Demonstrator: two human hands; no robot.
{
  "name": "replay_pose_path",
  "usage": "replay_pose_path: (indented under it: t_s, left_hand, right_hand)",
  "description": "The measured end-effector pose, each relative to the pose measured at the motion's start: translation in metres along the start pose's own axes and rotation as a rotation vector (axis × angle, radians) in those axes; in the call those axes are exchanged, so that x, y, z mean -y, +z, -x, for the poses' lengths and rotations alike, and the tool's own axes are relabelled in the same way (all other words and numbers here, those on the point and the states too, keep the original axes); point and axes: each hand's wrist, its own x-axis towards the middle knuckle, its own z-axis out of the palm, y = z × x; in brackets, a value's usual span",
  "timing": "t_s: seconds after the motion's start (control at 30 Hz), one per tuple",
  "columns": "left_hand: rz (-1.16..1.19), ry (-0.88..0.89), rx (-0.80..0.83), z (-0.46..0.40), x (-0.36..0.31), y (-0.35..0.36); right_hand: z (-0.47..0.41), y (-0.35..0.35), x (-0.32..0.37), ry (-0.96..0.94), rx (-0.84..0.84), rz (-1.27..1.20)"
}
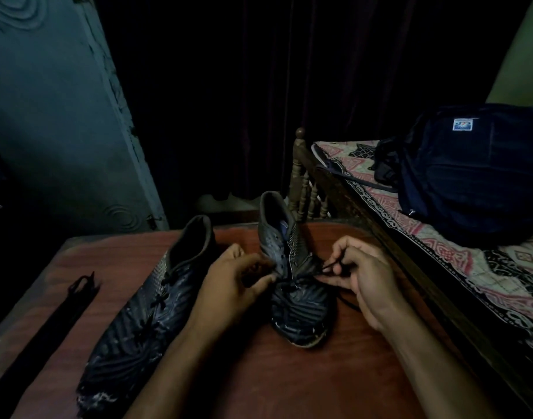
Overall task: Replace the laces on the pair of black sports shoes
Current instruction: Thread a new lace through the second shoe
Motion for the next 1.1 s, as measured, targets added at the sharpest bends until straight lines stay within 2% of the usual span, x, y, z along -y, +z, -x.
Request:
replay_pose_path:
  t_s: [0.2, 0.3, 0.43, 0.57, 0.7, 0.8, 0.93, 1.1]
  left_hand:
    - [-0.099, 0.128, 0.033, -0.005, 0.01, -0.002]
    - [-0.156, 0.156, 0.028, -0.003, 0.012, 0.0]
    - [-0.103, 0.06, -0.001, 0.0, 0.012, 0.007]
    - [-0.003, -0.03, -0.03, 0.002, 0.007, 0.015]
    - [0.198, -0.154, -0.076, 0.002, 0.005, 0.015]
    - [0.256, -0.202, -0.131, 0.001, 0.006, 0.015]
    - [0.382, -0.307, -0.156, -0.003, 0.012, 0.018]
    - [0.276, -0.261, -0.148, -0.002, 0.002, 0.013]
  right_hand:
    - [0.0, -0.002, -0.002, -0.044, 0.064, 0.038]
    - [0.0, -0.004, -0.006, -0.093, 0.114, 0.189]
    - [0.0, -0.014, -0.01, -0.2, 0.176, 0.624]
    - [0.001, -0.016, -0.005, -0.244, 0.233, 0.692]
    - [0.002, -0.012, -0.001, -0.279, 0.239, 0.738]
    - [0.002, -0.011, -0.001, -0.231, 0.23, 0.616]
    - [0.005, -0.007, 0.001, -0.109, 0.246, 0.244]
    - [0.005, -0.006, 0.001, -0.082, 0.266, 0.196]
